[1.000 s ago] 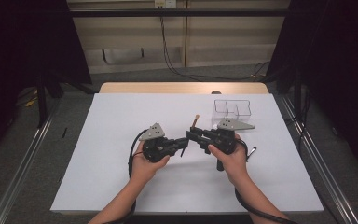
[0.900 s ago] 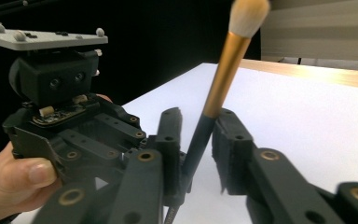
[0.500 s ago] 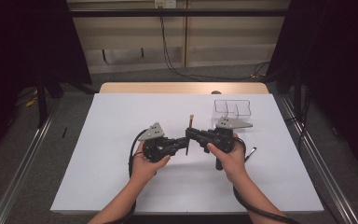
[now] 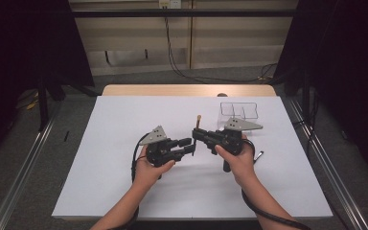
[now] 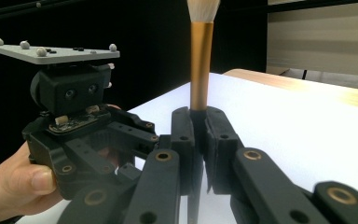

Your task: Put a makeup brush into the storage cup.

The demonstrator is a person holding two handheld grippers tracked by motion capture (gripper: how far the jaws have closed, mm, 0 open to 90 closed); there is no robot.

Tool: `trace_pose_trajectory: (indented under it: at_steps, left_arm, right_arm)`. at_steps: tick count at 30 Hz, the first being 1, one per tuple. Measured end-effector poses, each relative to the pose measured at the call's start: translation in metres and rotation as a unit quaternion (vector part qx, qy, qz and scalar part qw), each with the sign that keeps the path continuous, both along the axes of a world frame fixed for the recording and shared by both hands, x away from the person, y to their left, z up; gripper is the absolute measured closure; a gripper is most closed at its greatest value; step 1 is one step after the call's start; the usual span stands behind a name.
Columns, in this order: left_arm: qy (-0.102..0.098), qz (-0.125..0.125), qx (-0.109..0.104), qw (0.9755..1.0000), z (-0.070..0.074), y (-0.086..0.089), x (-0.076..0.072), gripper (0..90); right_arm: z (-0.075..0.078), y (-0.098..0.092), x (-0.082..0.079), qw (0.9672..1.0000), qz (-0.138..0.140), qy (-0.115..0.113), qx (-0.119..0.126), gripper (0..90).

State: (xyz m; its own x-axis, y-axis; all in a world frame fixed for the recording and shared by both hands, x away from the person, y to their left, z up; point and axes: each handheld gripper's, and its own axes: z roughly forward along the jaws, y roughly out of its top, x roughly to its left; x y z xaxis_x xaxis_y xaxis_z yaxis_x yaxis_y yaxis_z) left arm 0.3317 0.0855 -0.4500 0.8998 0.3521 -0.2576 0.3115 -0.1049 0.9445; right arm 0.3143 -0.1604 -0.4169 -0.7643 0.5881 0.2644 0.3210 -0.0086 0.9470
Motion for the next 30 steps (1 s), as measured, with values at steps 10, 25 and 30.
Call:
trace_pose_trajectory:
  at_steps: [10, 25, 30]
  left_arm:
    - [-0.009, 0.001, -0.008, 0.9999, -0.0020, 0.0004, 0.0040, 36.8]
    - [-0.026, -0.013, 0.013, 0.9995, -0.0077, -0.0049, 0.0076, 7.5]
    - [-0.030, -0.017, 0.011, 0.9994, -0.0062, -0.0012, 0.0078, 4.3]
  right_arm:
    - [0.0014, -0.0023, 0.0007, 1.0000, 0.000, -0.008, -0.003, 83.8]
    - [0.0041, -0.0042, 0.0013, 0.9999, 0.002, -0.015, -0.005, 83.8]
    - [0.0043, -0.0070, 0.0016, 0.9999, 0.002, -0.015, -0.003, 83.7]
